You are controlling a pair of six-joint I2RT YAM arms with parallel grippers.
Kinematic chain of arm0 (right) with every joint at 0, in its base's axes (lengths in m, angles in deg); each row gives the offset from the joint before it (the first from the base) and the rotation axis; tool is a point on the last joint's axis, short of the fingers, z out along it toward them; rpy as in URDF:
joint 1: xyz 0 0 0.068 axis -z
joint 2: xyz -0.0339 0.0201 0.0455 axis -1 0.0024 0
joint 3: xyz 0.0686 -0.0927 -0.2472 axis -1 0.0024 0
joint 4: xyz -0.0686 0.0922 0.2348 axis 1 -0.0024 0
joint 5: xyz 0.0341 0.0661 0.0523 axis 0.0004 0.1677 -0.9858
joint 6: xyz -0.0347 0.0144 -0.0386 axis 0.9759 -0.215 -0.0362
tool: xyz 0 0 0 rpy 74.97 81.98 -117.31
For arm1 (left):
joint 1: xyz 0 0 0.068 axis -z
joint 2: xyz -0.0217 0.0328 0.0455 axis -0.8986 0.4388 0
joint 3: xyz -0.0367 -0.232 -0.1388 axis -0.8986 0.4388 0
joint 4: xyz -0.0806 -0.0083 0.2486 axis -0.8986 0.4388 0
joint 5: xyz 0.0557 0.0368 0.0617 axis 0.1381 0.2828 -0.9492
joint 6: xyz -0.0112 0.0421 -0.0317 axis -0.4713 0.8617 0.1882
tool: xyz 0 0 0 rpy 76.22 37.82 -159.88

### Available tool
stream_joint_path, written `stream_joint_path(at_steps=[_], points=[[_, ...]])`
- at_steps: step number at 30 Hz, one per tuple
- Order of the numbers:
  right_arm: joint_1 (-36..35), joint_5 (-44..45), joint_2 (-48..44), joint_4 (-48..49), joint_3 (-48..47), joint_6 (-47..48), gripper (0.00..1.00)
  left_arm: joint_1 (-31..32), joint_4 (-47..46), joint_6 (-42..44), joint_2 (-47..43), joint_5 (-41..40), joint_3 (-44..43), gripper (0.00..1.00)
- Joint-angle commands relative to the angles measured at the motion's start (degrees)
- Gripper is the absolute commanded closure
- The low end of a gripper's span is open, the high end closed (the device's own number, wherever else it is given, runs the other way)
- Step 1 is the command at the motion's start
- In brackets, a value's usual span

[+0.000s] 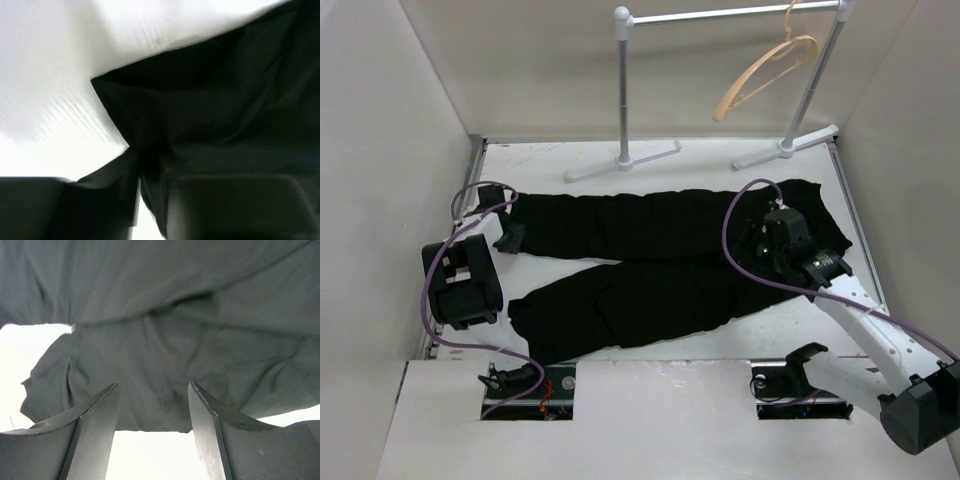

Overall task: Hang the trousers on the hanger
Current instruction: Flatten out the trousers at the center of the board.

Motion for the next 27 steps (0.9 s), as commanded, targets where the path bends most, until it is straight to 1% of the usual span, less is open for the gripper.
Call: stream_joint_path(at_steps=[1, 5, 7, 9, 11, 13, 15, 17, 20, 23, 25, 27], points=[[5.09, -0.7, -0.09, 5.52, -1.0, 0.79, 0.37, -2.66, -1.74, -0.99, -0.72, -2.41, -1.39, 0.9], [13.79, -0.08, 5.87, 10.43, -3.72, -0.09, 0.36, -7.23, -1.21, -1.96, -3.27, -3.3, -1.48, 0.93], [17.92, 0.88, 11.31, 13.33, -6.87, 0.17, 0.37, -9.25, 0.27, -1.96, -3.63, -4.87, -2.88, 0.93], [21.78, 3.68, 16.94, 14.57, -11.0, 0.79, 0.37, -10.14, 1.68, -1.52, -2.67, -6.28, -4.9, 0.91], [25.57, 7.11, 21.95, 15.45, -15.66, 1.58, 0.37, -10.05, 2.83, -0.73, -0.82, -4.54, -7.1, 0.81], [29.52, 9.22, 26.35, 16.07, -20.23, 2.19, 0.37, -9.79, 3.18, -0.56, -0.81, -3.21, -8.16, 0.7], [32.16, 10.81, 31.0, 15.98, -24.36, 2.63, 0.36, -8.22, 2.4, -0.64, -3.7, -3.38, -8.07, 0.6], [34.1, 11.51, 35.49, 15.98, -27.79, 3.42, 0.36, -5.41, 1.25, -0.64, -7.83, -5.22, -7.37, 0.52], [35.34, 11.43, 42.25, 15.28, -32.45, 4.39, 0.36, 1.0, 2.21, -0.56, -13.02, -7.51, -5.36, 0.5], [35.95, 10.99, 47.88, 14.49, -35.88, 5.62, 0.37, 7.51, 3.7, -0.82, -17.24, -7.87, 0.25, 0.49], [36.13, 9.33, 51.66, 13.35, -38.69, 6.85, 0.39, 9.71, 4.06, -0.82, -19.0, -7.34, 4.03, 0.49], [36.13, 7.83, 54.22, 12.99, -40.98, 7.9, 0.39, 10.34, 3.72, -0.82, -20.67, -7.08, 8.34, 0.48]])
